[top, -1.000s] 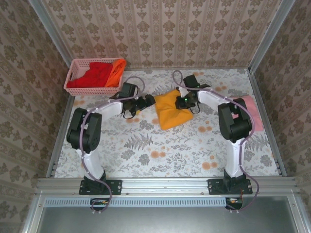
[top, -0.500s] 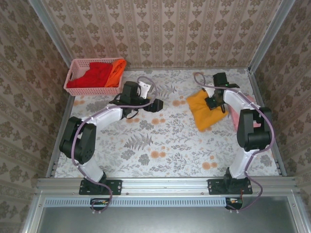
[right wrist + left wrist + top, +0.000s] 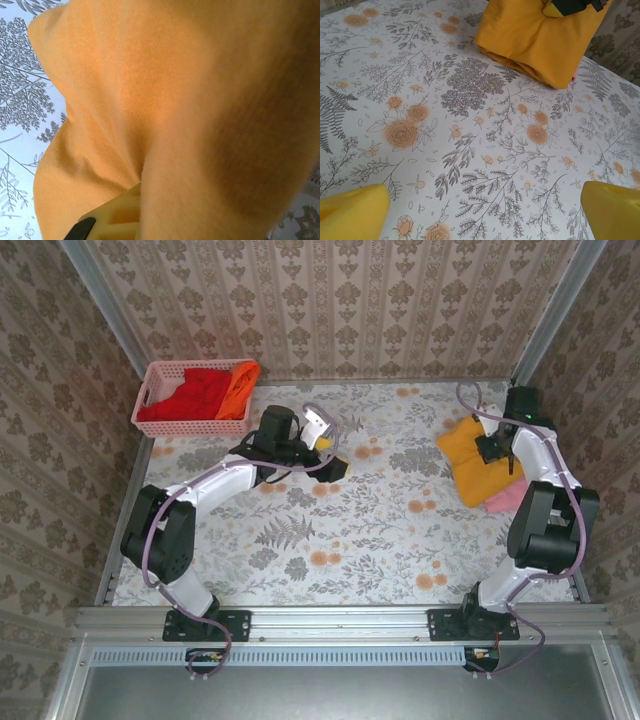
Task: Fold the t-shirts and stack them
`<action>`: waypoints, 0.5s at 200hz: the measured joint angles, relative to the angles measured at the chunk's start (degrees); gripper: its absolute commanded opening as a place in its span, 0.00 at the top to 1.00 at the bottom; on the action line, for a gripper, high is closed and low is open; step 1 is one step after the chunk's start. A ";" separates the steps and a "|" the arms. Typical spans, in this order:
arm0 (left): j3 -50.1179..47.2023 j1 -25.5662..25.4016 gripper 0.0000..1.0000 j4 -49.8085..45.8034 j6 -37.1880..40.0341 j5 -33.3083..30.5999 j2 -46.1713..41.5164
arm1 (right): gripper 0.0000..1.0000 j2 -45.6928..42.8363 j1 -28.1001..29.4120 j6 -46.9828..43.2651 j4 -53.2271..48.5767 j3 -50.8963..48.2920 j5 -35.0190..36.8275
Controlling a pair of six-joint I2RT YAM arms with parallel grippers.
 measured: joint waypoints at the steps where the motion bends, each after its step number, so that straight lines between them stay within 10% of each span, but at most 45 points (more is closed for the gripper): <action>1: 0.00 0.00 0.00 0.00 0.00 0.02 0.00 | 1.00 0.00 -0.09 -0.04 -0.07 0.00 -0.04; 100: 3.23 0.00 0.00 0.50 -0.17 3.06 3.10 | 1.00 -1.46 -6.25 -2.51 -5.16 1.88 -7.17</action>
